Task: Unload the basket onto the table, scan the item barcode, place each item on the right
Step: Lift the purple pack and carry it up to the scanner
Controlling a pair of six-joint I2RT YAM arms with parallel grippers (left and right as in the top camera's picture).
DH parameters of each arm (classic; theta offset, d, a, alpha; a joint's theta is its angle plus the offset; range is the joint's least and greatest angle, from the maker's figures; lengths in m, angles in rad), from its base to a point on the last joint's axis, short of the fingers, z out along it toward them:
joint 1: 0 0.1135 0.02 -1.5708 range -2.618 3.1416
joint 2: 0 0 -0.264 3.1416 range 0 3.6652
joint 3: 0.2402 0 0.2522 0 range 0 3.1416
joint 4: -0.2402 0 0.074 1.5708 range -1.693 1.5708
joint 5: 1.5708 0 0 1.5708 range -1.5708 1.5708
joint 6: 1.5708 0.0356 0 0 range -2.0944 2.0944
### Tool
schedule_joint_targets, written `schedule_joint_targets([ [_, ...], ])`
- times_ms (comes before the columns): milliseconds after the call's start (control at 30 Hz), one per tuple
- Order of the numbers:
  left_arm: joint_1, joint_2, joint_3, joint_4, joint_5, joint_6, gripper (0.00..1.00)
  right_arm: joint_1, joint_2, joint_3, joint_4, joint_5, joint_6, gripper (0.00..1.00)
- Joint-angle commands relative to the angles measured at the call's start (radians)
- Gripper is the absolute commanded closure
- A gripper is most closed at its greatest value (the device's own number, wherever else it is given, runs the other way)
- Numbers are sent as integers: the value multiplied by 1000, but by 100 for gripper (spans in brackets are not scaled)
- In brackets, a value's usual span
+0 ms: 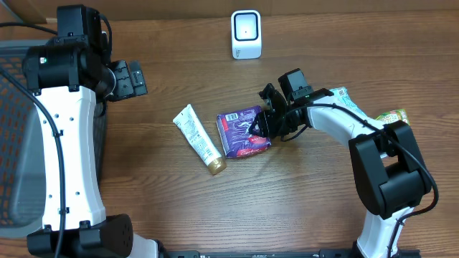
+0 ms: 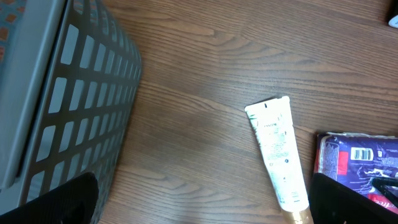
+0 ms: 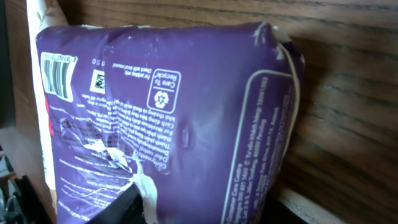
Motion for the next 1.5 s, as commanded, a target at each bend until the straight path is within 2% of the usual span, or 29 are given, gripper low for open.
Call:
schedule_joint_targets([
  [0, -3, 0, -2, 1, 2, 19, 0, 1, 0, 0, -2, 0, 17, 60],
  [200, -3, 0, -2, 1, 2, 19, 1, -2, 0, 3, -4, -50, 17, 87],
  [333, -2, 0, -2, 1, 2, 19, 0, -13, -6, 26, -22, -83, 17, 96],
  [533, -2, 0, -2, 1, 2, 19, 1, -31, -100, 48, -63, -64, 12, 96],
  [967, -2, 0, -2, 1, 2, 19, 0, 26, -449, 50, -80, 367, 14, 96],
  [1033, -2, 0, -2, 1, 2, 19, 0, 28, -493, 72, -93, 420, 73, 91],
  [1100, -2, 0, -2, 1, 2, 19, 1, 28, -506, 138, -158, 435, 88, 91],
  [1267, -2, 0, -2, 1, 2, 19, 1, 31, -490, 407, -389, 438, 44, 96],
  [1467, -2, 0, -2, 1, 2, 19, 0, 34, -490, 594, -518, 360, 31, 96],
])
